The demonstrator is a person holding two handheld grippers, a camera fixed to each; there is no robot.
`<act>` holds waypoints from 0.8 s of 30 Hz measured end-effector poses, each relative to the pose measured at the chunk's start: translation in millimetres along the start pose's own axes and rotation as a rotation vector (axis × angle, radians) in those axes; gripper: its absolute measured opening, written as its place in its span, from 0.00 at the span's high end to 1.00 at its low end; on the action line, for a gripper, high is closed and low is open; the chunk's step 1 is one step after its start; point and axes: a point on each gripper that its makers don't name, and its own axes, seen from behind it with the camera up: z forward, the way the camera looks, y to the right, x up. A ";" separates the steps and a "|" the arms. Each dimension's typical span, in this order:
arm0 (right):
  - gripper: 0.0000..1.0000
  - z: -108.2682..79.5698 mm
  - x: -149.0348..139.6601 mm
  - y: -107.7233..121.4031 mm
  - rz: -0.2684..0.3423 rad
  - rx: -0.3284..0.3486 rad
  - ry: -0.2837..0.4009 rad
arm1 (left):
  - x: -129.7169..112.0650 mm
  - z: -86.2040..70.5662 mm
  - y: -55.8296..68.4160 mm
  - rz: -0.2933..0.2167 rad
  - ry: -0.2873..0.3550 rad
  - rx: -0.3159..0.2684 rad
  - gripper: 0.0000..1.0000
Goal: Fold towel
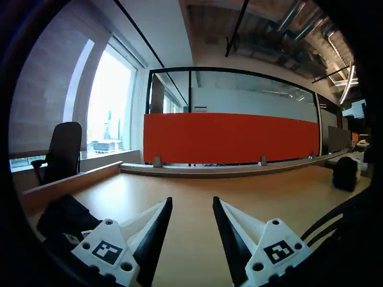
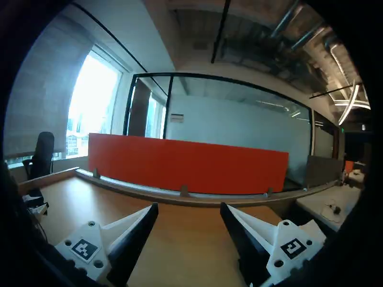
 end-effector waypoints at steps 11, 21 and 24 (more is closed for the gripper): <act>0.00 -0.5 -5.1 3.3 0.000 -0.004 0.000 | -4.9 -2.0 -2.1 0.006 0.012 0.004 0.39; 0.00 -1.2 -10.1 4.6 0.001 -0.007 -0.005 | -7.9 -0.4 -0.8 0.011 0.003 0.001 0.39; 0.00 -1.2 -9.5 4.3 0.000 -0.007 -0.006 | -8.4 0.0 0.5 0.011 0.003 -0.001 0.39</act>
